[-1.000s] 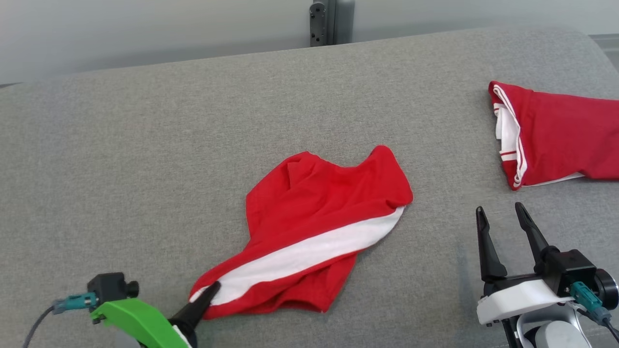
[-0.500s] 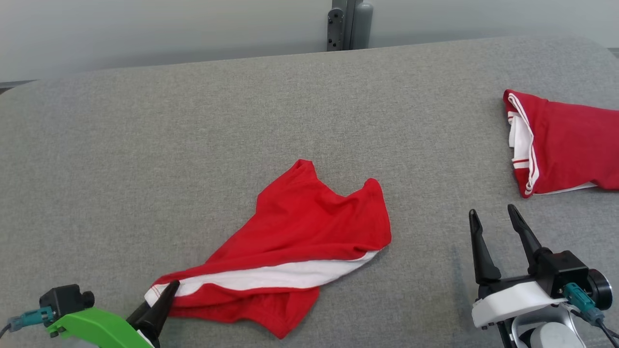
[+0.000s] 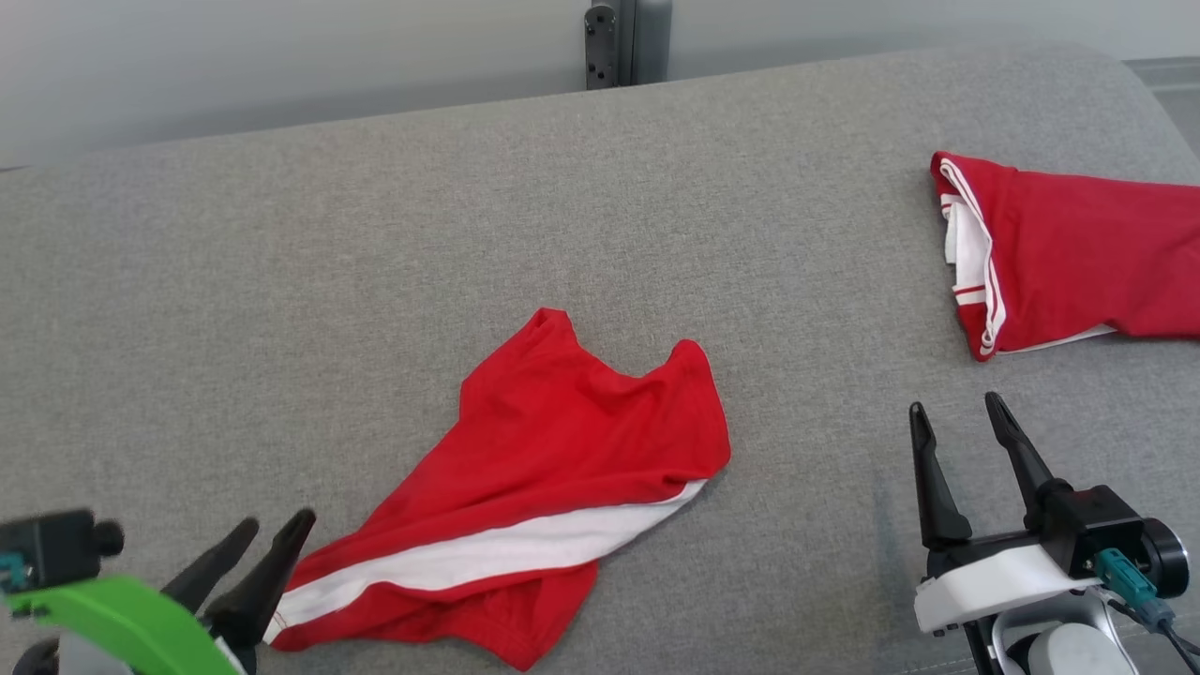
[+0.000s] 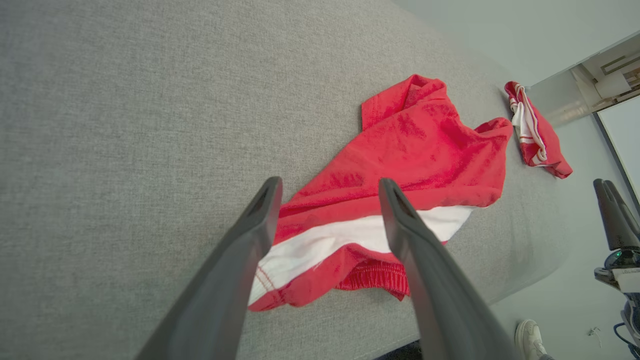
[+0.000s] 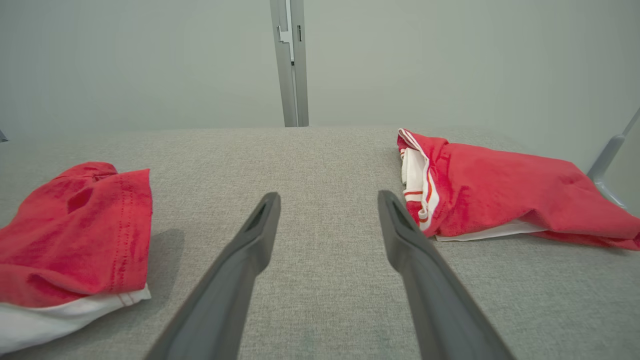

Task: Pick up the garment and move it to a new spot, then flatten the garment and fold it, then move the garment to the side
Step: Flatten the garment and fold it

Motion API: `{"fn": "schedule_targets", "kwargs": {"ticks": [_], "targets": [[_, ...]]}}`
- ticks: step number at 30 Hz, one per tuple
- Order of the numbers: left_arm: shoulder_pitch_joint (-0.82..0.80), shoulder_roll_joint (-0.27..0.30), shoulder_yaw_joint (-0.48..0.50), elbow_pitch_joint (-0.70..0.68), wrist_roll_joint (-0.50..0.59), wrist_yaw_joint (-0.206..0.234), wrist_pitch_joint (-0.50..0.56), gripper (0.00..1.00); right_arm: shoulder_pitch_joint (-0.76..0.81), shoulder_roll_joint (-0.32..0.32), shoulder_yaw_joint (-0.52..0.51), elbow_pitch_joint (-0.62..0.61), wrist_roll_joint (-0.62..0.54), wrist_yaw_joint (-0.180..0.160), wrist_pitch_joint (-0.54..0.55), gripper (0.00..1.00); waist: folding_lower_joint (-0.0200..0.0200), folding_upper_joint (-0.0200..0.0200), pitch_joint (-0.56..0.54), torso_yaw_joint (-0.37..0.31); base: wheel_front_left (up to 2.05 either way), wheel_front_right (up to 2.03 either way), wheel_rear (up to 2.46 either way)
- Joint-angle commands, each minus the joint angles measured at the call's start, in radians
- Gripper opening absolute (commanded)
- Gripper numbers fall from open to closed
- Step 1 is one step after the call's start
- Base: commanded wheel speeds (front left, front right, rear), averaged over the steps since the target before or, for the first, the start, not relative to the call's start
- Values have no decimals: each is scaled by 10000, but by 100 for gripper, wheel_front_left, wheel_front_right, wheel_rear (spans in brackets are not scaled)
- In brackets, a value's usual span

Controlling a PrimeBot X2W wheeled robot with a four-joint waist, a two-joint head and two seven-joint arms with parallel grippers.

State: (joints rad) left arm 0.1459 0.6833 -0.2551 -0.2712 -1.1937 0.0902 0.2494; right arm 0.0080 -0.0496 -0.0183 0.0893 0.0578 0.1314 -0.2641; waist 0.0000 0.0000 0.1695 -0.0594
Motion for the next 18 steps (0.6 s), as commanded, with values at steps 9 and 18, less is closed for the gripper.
{"fn": "schedule_targets", "kwargs": {"ticks": [9, 18], "targets": [[-4148, -1258, -2051, 3834, 583, -131, 2202, 100, -557, -21, 327, 30, 25, -15, -2, 100, 0, 0, 882, -685, 0, 0, 0], [-4695, -2041, -2952, 5604, 795, -1246, 2334, 0, -167, -15, -83, 77, 84, -15, -3, 100, 0, 0, 651, -723, 0, 0, 0]]}}
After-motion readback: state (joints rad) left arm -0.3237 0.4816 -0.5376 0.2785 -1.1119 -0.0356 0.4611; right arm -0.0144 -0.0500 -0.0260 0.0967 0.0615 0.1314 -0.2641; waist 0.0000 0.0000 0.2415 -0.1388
